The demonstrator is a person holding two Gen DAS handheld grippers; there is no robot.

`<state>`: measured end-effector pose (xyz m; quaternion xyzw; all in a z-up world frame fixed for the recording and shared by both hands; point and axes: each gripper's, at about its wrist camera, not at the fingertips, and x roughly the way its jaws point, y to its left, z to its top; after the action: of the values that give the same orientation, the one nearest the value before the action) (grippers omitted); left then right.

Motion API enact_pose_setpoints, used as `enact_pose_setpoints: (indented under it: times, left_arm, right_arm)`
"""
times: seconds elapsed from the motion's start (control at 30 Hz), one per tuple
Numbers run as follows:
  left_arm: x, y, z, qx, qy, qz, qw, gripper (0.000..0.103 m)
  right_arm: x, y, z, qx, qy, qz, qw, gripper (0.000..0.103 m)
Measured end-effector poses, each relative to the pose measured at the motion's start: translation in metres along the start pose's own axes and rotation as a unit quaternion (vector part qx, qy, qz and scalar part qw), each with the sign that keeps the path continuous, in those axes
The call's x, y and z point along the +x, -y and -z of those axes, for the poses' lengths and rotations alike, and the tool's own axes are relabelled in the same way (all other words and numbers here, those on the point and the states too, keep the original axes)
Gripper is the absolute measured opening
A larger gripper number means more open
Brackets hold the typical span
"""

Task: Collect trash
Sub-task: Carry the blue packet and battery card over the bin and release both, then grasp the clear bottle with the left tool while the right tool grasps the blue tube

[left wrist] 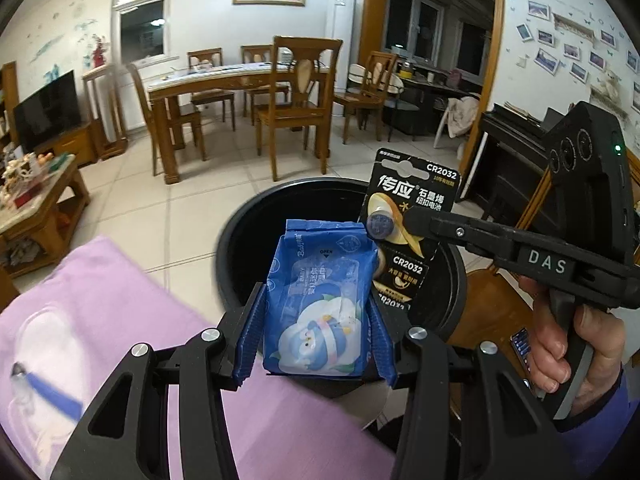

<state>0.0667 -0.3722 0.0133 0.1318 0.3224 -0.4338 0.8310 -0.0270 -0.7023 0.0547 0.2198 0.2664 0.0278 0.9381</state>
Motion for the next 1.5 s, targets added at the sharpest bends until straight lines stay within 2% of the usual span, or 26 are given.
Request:
enact_pose_setpoints:
  times: [0.3,0.5,0.77,0.8,0.83,0.87,0.9,1.0,1.13,1.2,1.23,1.27,1.33,1.5]
  left_arm:
    - [0.048,0.014,0.002,0.001,-0.031,0.021,0.9993,0.047]
    - [0.066,0.014,0.002,0.001,-0.050,0.025,0.9985,0.047]
    - [0.065,0.011,0.002,-0.001,-0.059,0.027,0.9979,0.051]
    - [0.064,0.011,0.002,-0.001,-0.059,0.026,0.9979,0.054]
    - [0.062,0.011,0.002,-0.001,-0.057,0.025,0.9981,0.060]
    - [0.060,0.012,0.001,0.000,-0.054,0.024,0.9982,0.067]
    - [0.058,0.013,0.001,0.002,-0.050,0.022,0.9985,0.067]
    - [0.048,0.017,0.000,0.015,-0.043,0.017,0.9988,0.067]
    - [0.035,0.017,0.002,0.021,-0.037,0.013,0.9990,0.067]
    - [0.028,0.015,0.004,0.019,-0.035,0.012,0.9991,0.067]
    - [0.023,0.013,0.005,0.018,-0.033,0.010,0.9992,0.068]
    - [0.018,0.009,0.007,0.016,-0.032,0.007,0.9993,0.076]
    - [0.001,-0.004,0.012,0.011,-0.017,-0.010,0.9997,0.085]
    - [-0.035,-0.048,0.026,-0.021,-0.007,-0.046,0.9987,0.085]
  right_arm:
    - [0.011,0.060,0.014,0.026,0.002,0.053,0.998,0.003]
    - [0.024,0.074,0.026,0.038,-0.003,0.061,0.997,0.003]
    - [0.039,0.079,0.031,0.052,-0.013,0.066,0.996,0.003]
    - [0.040,0.078,0.033,0.053,-0.015,0.066,0.996,0.005]
    - [0.039,0.074,0.034,0.054,-0.017,0.066,0.996,0.007]
    - [0.039,0.071,0.035,0.053,-0.018,0.068,0.996,0.014]
    - [0.040,0.070,0.036,0.052,-0.018,0.069,0.996,0.023]
    - [0.041,0.064,0.037,0.053,-0.019,0.068,0.996,0.038]
    - [0.039,0.056,0.039,0.049,-0.021,0.066,0.996,0.047]
    - [0.042,0.046,0.039,0.043,-0.024,0.062,0.997,0.059]
    - [0.041,0.041,0.037,0.041,-0.024,0.059,0.997,0.062]
    - [0.042,0.035,0.037,0.037,-0.025,0.055,0.997,0.067]
    - [0.047,0.017,0.035,0.024,-0.031,0.046,0.998,0.070]
    - [0.074,-0.044,0.037,-0.025,-0.070,-0.001,0.997,0.071]
